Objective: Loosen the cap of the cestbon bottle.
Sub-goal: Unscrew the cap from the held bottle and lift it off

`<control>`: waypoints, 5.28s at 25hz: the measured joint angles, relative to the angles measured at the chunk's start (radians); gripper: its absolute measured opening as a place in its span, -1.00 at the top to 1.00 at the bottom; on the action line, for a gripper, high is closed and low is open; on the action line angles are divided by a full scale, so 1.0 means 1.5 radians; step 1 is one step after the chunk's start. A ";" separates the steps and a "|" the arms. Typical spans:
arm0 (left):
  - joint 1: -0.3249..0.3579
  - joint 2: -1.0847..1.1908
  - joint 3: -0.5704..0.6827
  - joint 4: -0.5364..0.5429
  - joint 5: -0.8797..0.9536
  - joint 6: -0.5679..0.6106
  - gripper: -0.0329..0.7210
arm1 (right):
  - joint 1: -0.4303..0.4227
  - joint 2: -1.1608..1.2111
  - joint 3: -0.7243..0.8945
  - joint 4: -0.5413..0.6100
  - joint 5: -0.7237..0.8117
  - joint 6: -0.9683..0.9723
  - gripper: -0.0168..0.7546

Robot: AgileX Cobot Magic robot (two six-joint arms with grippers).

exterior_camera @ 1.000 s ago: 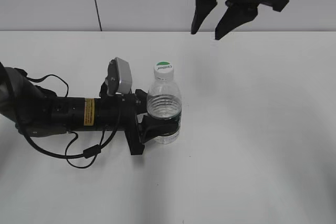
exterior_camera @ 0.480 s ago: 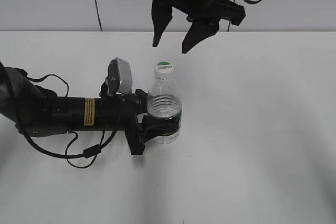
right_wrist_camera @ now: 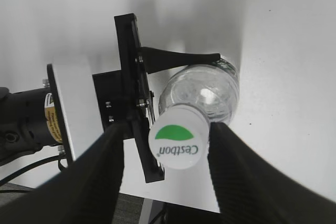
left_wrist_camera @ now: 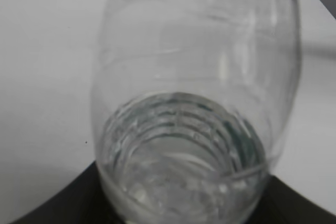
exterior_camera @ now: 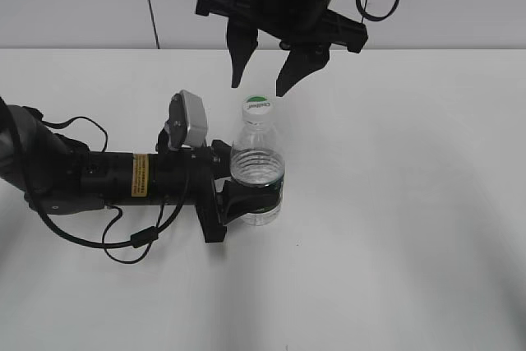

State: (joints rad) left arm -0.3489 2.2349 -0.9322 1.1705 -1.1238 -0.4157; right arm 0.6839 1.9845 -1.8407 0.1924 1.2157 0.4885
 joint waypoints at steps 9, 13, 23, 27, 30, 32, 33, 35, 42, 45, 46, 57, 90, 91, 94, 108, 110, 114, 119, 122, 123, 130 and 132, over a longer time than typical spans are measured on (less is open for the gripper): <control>0.000 0.000 0.000 0.000 0.001 0.000 -0.08 | 0.013 0.015 0.000 -0.015 0.001 0.000 -0.09; 0.000 0.000 0.000 -0.001 0.001 0.000 -0.08 | 0.013 0.024 -0.001 -0.017 0.001 0.000 -0.09; 0.000 0.000 0.000 -0.001 0.001 0.000 -0.08 | 0.013 0.030 -0.001 -0.017 0.002 -0.003 -0.09; 0.000 0.000 0.000 -0.001 0.001 0.000 -0.08 | 0.013 0.031 -0.001 -0.017 0.003 -0.011 -0.09; 0.000 0.000 0.000 -0.001 0.001 0.000 -0.08 | 0.013 0.032 -0.001 -0.017 0.003 -0.018 -0.09; 0.000 0.000 0.000 -0.001 0.001 0.000 -0.08 | 0.013 0.032 -0.001 -0.017 0.003 -0.024 -0.09; 0.000 0.000 0.000 -0.001 0.001 0.000 -0.08 | 0.013 0.032 -0.001 -0.017 0.003 -0.027 -0.09; 0.000 0.000 0.000 -0.001 0.001 0.000 -0.08 | 0.013 0.032 0.004 -0.016 0.003 -0.032 -0.08; 0.000 0.000 -0.001 -0.001 0.002 0.000 -0.08 | 0.013 0.032 0.021 -0.013 0.004 -0.040 0.12; 0.000 0.000 -0.001 -0.001 0.002 0.000 -0.08 | 0.013 0.032 0.021 -0.015 0.004 -0.041 0.13; 0.000 0.000 -0.001 -0.001 0.002 0.000 -0.08 | 0.013 0.032 0.021 -0.015 0.004 -0.041 0.13; 0.000 0.000 -0.001 -0.001 0.003 0.000 -0.08 | 0.013 0.032 0.021 -0.016 0.004 -0.176 0.13; 0.000 0.000 -0.003 0.015 0.003 0.000 -0.08 | 0.013 0.030 0.020 -0.017 0.004 -1.210 0.15; 0.000 0.000 -0.003 0.015 0.003 0.000 -0.08 | 0.013 0.030 0.020 -0.017 0.004 -1.220 0.15; 0.000 0.000 -0.003 0.015 0.003 0.000 -0.08 | 0.013 0.030 0.020 -0.017 0.004 -1.256 0.15; 0.000 0.000 -0.004 0.017 0.003 0.000 -0.08 | 0.013 0.030 0.020 -0.013 0.004 -1.402 0.15; 0.000 0.000 -0.004 0.017 0.003 0.000 -0.08 | 0.013 0.028 0.020 -0.013 0.004 -1.404 0.15; 0.000 0.000 -0.004 0.018 0.002 0.000 -0.07 | 0.013 0.020 0.021 -0.013 0.004 -1.406 0.18; 0.000 0.000 -0.004 0.019 0.002 0.000 -0.07 | 0.013 0.012 0.021 -0.011 0.004 -1.407 0.18; 0.000 0.000 -0.004 0.019 0.002 0.000 -0.07 | 0.013 0.008 0.021 -0.012 0.004 -1.401 0.18; 0.000 0.000 -0.004 0.019 0.002 0.000 -0.07 | 0.013 0.003 0.021 -0.012 0.004 -1.394 0.18; 0.000 0.000 -0.004 0.020 0.002 0.000 -0.07 | 0.014 -0.036 0.021 -0.053 0.004 -1.245 0.18; 0.000 0.000 -0.004 0.020 0.002 0.000 -0.07 | 0.014 -0.041 0.021 -0.094 0.004 -1.162 0.18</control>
State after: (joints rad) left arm -0.3489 2.2349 -0.9379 1.2005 -1.1204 -0.4153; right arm 0.7053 1.9232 -1.8098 0.0513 1.2215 -1.2550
